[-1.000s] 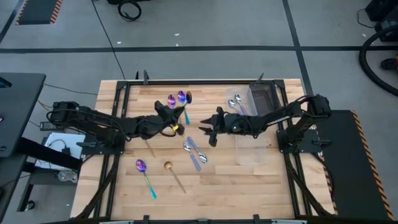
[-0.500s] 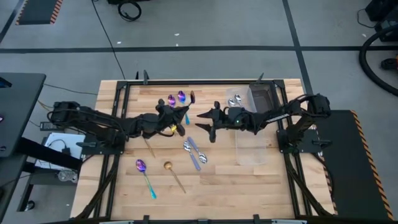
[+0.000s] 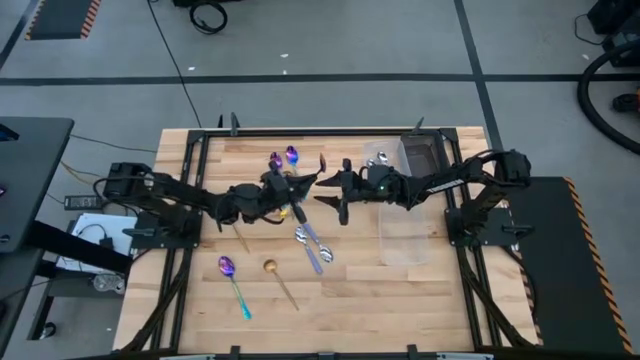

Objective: Sort silverware by color (type)
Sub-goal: Put the blue spoon into the black bin

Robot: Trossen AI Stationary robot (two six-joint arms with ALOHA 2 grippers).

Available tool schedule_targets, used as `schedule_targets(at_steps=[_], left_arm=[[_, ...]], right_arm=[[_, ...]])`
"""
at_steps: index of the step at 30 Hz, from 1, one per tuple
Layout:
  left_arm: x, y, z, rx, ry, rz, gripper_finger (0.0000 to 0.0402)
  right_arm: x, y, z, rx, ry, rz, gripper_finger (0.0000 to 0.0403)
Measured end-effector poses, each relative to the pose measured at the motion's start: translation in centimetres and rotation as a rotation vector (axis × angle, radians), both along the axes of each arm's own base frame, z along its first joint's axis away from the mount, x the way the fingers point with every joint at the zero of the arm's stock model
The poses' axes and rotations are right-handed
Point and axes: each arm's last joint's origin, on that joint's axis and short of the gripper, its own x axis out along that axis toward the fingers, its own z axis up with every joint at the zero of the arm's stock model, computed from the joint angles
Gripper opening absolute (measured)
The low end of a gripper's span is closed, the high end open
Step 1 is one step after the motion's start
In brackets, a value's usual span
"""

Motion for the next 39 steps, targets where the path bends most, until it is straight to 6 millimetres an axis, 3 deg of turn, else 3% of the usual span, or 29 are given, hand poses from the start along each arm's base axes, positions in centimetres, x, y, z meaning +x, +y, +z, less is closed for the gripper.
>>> schedule_targets(at_steps=[16,21,32,39], left_arm=[[0.7,1.1,-0.6,0.001,-0.073,-0.229,0.0020],[0.8,1.0,-0.6,0.015,-0.068,-0.295,0.0020],[0.8,0.9,-0.7,0.021,-0.058,-0.299,0.0020],[0.8,0.9,-0.9,0.059,-0.024,-0.292,0.0020]], right_arm=[[-0.1,-1.1,0.8,-0.065,-0.081,0.103,0.0196],[-0.1,-0.9,1.0,-0.071,-0.106,0.120,0.0160],[-0.1,-0.8,1.0,-0.056,-0.103,0.132,0.0036],[-0.1,-0.9,0.8,-0.037,-0.080,0.121,0.0033]])
